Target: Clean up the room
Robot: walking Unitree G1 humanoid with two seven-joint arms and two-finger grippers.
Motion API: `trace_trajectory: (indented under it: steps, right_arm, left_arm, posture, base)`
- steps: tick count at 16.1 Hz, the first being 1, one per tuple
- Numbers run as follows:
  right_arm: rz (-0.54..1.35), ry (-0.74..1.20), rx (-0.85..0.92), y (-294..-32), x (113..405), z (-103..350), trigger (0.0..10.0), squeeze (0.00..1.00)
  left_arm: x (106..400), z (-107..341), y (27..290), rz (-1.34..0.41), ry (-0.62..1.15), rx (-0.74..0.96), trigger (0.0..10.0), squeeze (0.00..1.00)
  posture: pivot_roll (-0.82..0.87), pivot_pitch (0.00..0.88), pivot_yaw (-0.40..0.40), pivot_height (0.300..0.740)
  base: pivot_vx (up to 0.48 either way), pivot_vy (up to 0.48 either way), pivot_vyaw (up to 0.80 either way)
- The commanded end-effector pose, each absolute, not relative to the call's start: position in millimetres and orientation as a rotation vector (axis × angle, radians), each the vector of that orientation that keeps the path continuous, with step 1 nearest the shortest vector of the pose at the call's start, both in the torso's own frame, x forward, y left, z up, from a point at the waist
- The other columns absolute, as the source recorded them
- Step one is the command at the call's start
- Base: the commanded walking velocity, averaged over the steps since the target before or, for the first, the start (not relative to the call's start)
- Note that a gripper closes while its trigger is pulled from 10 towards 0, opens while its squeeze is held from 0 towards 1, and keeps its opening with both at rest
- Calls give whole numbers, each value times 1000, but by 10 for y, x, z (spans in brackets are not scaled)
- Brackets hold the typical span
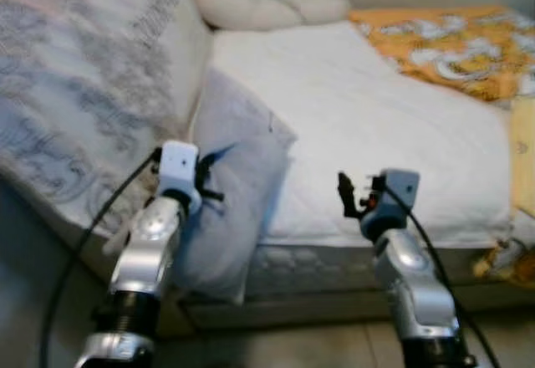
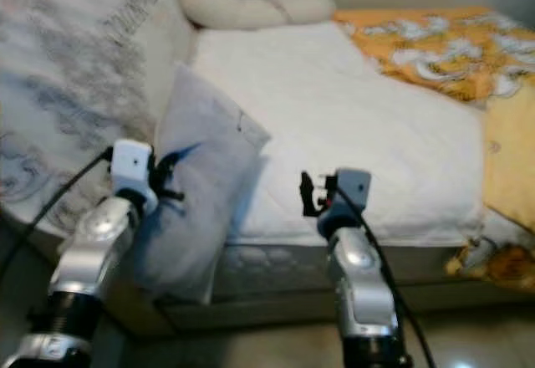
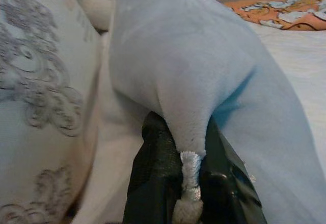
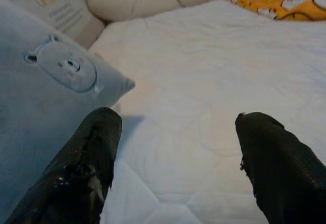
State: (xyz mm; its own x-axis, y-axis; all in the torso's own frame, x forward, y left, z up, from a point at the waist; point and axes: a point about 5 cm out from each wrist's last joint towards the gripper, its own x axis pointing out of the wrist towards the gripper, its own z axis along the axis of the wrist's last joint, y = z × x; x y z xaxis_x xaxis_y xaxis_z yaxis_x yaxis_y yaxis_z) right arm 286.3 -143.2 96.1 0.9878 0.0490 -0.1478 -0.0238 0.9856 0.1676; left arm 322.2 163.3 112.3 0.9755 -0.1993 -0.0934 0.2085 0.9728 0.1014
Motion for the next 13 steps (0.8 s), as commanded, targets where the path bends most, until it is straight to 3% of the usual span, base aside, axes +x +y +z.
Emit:
trace_trajectory:
  steps: [1,13]
  right_arm:
    - [43,149,168,-1414,2877,969,10000,0]
    - [36,153,145,-1467,2937,979,10000,0]
  left_arm:
    - [3287,1301,1635,-194,7,115,10000,0]
    - [3344,1324,1616,-176,-5,109,10000,0]
  posture:
    - [-43,0,57,740]
    - [-47,0,45,740]
  base:
    - [360,0,0]
    - [363,0,0]
